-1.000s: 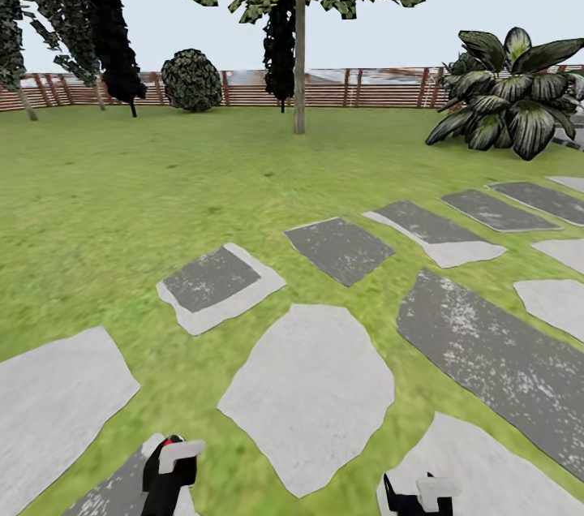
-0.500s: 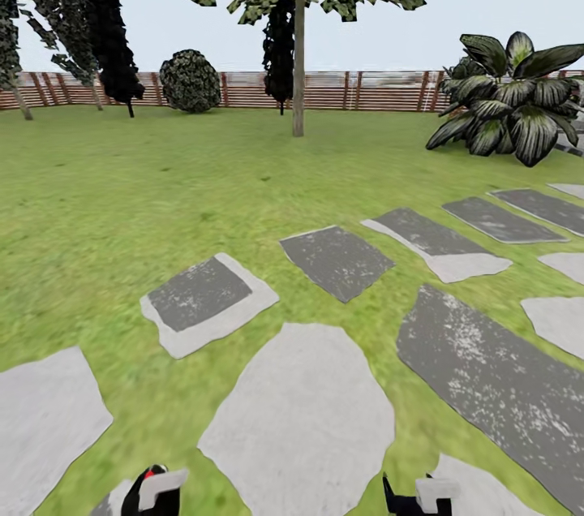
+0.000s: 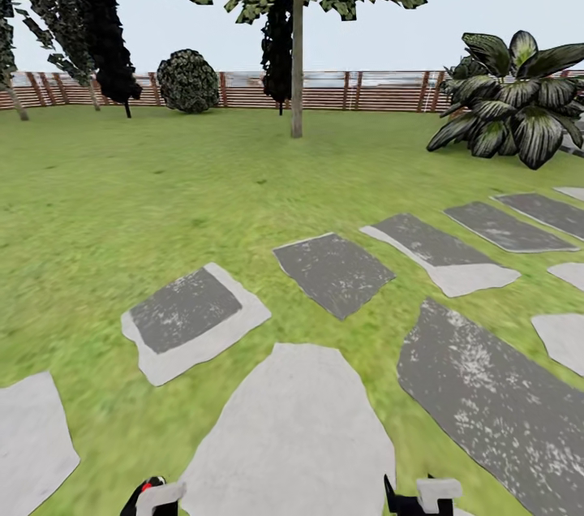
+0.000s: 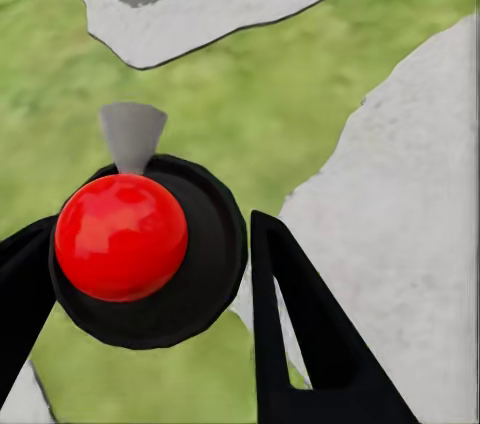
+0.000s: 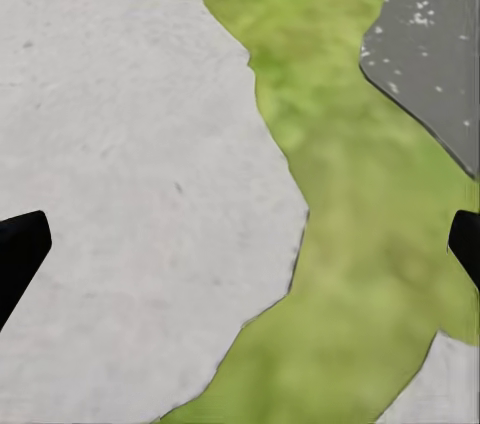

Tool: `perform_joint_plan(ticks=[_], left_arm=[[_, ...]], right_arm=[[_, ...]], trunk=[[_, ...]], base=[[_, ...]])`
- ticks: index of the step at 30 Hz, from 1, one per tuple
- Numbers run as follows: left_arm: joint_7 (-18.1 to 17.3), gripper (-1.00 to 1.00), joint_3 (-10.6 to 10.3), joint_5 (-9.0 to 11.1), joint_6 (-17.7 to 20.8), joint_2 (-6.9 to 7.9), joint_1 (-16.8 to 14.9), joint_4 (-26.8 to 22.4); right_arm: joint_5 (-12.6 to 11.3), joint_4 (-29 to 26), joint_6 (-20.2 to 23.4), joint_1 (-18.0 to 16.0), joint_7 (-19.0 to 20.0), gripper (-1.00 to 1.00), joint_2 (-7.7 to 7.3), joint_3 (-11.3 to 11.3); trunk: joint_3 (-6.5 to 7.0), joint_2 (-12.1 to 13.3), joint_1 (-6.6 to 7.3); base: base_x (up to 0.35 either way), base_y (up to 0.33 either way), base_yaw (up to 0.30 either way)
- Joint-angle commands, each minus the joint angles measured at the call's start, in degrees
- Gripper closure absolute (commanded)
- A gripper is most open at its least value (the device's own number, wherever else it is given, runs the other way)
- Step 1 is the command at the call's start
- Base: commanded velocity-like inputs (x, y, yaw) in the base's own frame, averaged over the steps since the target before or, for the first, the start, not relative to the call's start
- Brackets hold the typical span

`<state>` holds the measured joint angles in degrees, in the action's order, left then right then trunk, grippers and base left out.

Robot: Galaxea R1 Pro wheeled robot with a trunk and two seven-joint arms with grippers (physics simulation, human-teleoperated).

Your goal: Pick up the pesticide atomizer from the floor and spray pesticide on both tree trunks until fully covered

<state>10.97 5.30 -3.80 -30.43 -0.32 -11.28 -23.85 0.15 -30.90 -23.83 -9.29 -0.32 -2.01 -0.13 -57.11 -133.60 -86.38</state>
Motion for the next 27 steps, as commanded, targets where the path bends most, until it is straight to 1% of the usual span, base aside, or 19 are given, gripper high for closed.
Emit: perform_joint_plan(ticks=[1, 18, 21, 22, 27], left_arm=[[0.2, 1.00, 0.2, -0.4, -0.2, -0.03, 0.0, 0.0], [0.2, 1.00, 0.2, -0.4, -0.2, -0.03, 0.0, 0.0], [0.2, 1.00, 0.2, -0.4, -0.2, -0.03, 0.0, 0.0], [0.2, 1.00, 0.2, -0.4, -0.2, -0.03, 0.0, 0.0], [0.2, 1.00, 0.1, -0.4, -0.2, -0.03, 0.0, 0.0]], right_arm=[[0.0, 0.0, -0.2, 0.0, 0.0, -1.00, -0.05, 0.0], [-0.1, -0.1, -0.4, 0.0, 0.0, -1.00, -0.30, -0.1], [-0.1, 0.0, -3.0, 0.0, 0.0, -1.00, -0.35, -0.1], [-0.1, 1.1, -4.7, 0.0, 0.0, -1.00, -0.36, -0.1], [-0.1, 2.1, -5.2, 0.0, 0.0, -1.00, -0.27, 0.0]], trunk=[[-0.05, 0.0, -0.02], [-0.05, 0.0, -0.02], [-0.05, 0.0, -0.02], [-0.05, 0.0, -0.02], [-0.05, 0.0, -0.02]], base=[[0.330, -0.111, 0.000], [0.330, -0.111, 0.000], [0.330, -0.111, 0.000], [0.330, -0.111, 0.000], [0.330, -0.111, 0.000]])
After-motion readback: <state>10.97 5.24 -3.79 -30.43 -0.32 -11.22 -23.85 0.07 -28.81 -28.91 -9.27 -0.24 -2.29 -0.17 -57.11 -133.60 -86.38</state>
